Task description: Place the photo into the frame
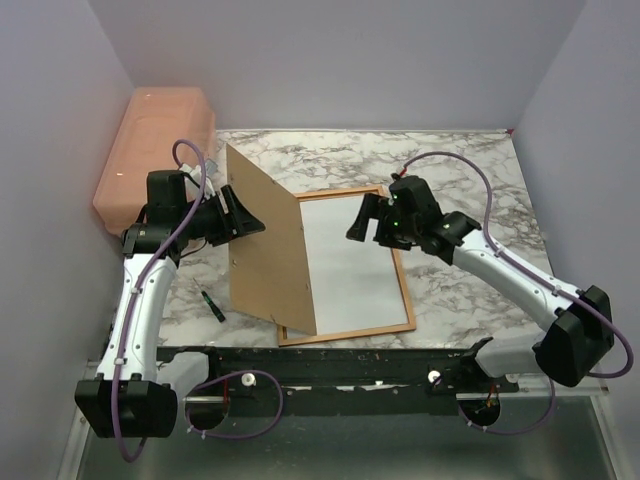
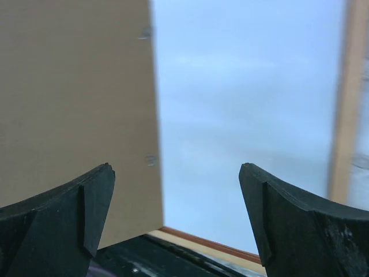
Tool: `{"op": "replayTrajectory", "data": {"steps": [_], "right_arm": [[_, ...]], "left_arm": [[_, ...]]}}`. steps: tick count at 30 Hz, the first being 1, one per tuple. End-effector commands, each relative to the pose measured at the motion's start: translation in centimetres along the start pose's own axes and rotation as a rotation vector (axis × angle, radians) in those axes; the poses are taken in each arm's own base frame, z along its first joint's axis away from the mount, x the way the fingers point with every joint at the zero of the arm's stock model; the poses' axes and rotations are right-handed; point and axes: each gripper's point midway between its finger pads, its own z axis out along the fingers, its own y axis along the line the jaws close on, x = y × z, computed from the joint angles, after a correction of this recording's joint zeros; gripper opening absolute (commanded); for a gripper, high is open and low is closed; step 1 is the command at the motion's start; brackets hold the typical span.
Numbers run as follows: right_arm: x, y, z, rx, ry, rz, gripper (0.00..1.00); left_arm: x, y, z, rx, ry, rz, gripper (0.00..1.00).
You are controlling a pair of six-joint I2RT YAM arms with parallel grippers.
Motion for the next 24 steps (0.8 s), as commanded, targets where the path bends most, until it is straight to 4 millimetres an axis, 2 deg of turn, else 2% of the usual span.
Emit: {"op": "replayTrajectory", "data": {"steps": [1, 3, 5, 10, 13, 16, 19, 23, 24], "right_arm": [[2.0, -9.6, -0.3, 0.302, 0.070, -0.026, 0.98], [2.4, -12.0, 0.0, 0.370, 0.083, -0.016, 0.98], [3.3, -14.1, 0.4, 0.436, 0.108, -0.008, 0.98], [4.8, -18.0, 1.4, 0.582, 0.152, -0.010, 0.98], [5.9, -19.0, 2.5, 0.594, 0.188, -0.019, 0.94], [6.9, -18.9, 3.7, 0.556, 0.211, -0.008, 0.88], [7.7, -19.2, 4.4, 0.546, 0.224, 0.005, 0.70], [8.7, -20.3, 4.4, 0.586, 0.243, 0.014, 0.60], [9.0, -20.5, 4.3, 0.589, 0.251, 0.021, 0.48]], "left_arm": [[-0.2, 0.8, -0.6, -0.063, -0.001, 0.047, 0.46], [0.0, 1.0, -0.6, -0.071, 0.004, 0.048, 0.34], [0.2, 1.4, -0.7, -0.090, 0.005, 0.047, 0.29], [0.9, 2.2, -1.0, -0.125, -0.010, 0.047, 0.02], [1.2, 2.1, -1.2, -0.117, -0.032, 0.042, 0.00], [1.9, 0.7, -1.0, -0.012, -0.035, 0.034, 0.00], [1.6, 0.0, -1.0, 0.079, -0.058, -0.009, 0.00], [1.0, -1.1, -1.5, 0.162, -0.084, -0.028, 0.00], [0.8, -1.2, -1.6, 0.172, -0.097, -0.025, 0.00]]}}
